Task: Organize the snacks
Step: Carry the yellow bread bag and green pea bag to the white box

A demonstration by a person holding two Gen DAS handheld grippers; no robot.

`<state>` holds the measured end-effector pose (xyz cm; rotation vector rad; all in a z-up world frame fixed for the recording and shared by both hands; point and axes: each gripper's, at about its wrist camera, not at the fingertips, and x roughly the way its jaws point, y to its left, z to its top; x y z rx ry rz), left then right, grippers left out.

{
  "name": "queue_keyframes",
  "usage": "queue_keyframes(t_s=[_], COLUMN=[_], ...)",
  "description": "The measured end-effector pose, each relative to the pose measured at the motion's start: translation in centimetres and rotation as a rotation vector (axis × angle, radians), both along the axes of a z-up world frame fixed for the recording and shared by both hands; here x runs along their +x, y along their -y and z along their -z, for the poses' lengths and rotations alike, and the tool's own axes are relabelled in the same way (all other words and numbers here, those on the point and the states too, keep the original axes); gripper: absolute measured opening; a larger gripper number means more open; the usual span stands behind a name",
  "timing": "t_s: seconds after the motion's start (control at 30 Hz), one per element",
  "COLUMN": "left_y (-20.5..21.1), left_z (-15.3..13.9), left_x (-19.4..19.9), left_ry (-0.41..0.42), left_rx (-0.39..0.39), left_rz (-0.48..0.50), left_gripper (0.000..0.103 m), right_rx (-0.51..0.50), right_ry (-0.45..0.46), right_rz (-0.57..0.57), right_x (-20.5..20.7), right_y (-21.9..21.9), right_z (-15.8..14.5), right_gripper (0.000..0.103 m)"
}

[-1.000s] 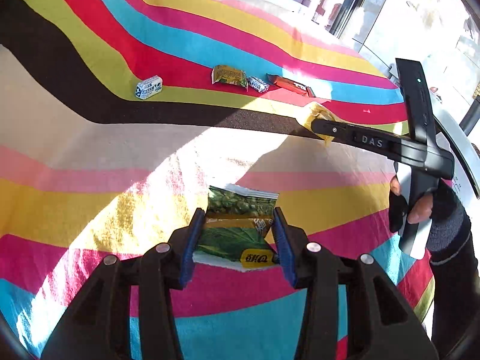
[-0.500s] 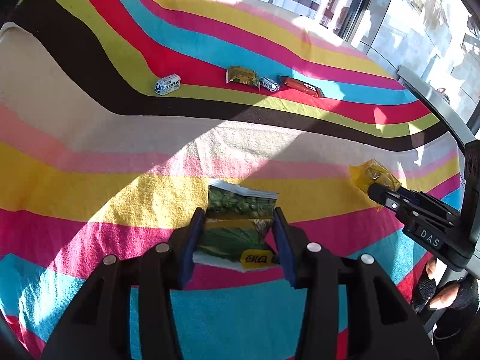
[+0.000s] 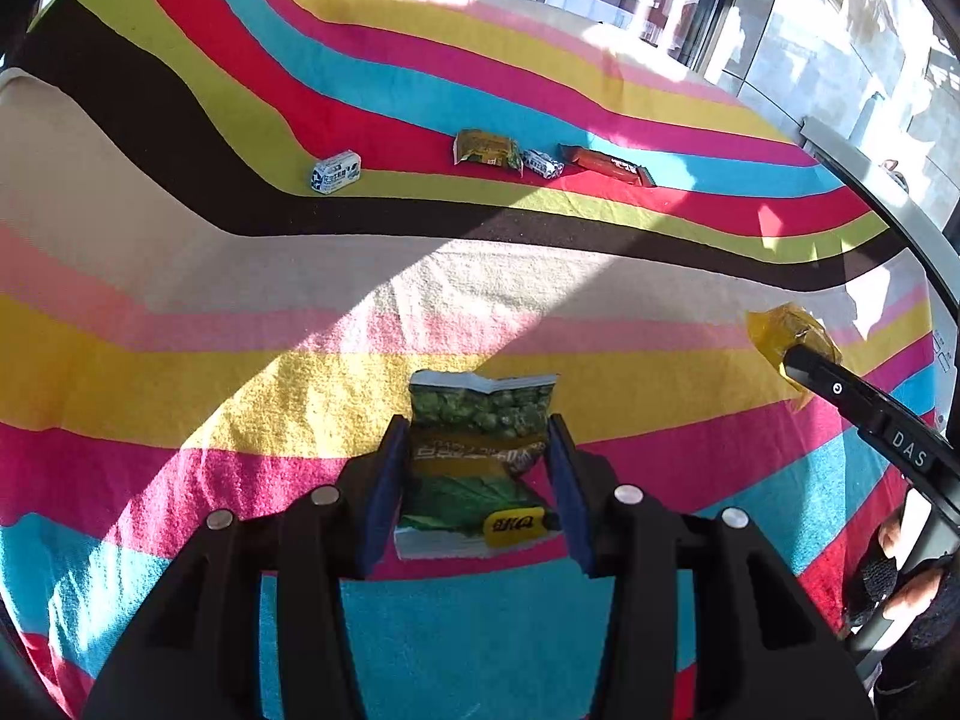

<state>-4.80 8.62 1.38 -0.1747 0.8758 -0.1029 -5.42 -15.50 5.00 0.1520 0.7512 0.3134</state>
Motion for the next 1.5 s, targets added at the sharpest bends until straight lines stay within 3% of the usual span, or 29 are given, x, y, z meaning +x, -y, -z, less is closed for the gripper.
queue_keyframes(t_s=[0.23,0.47,0.67,0.8,1.0,1.1,1.5], left_y=[0.5,1.0,1.1,0.2,-0.8,0.4,12.0], left_z=[-0.1,-0.1,-0.2,-1.0,-2.1,-3.1,-9.0], left_x=[-0.2,-0.2,-0.3,-2.5,-8.5,-11.3,-16.3], left_ry=[-0.003,-0.009,-0.009,0.037,0.075,0.113,0.230], left_rx=[0.036,0.076,0.089,0.027,-0.071,-0.068,-0.127], left_rz=[-0.001,-0.002,-0.007,-0.027,0.033,0.074,0.355], left_gripper=[0.046,0.046,0.045,0.045,0.044,0.044,0.044], right_rx=[0.059,0.096,0.070,0.024,-0.041,-0.050,-0.087], right_ry=[0.030,0.022,0.022,0.013,0.058,0.082,0.316], right_rz=[-0.022,-0.025,-0.044,-0.062,-0.108,-0.107,-0.001], right_x=[-4.6,-6.0,-7.0,-8.3,-12.3,-14.1,-24.2], right_y=[0.9,0.9,0.8,1.2,2.4,3.2,9.6], right_z=[-0.8,-0.5,-0.9,-1.0,-2.1,-2.8,-10.6], right_gripper=[0.035,0.035,0.035,0.035,0.035,0.035,0.035])
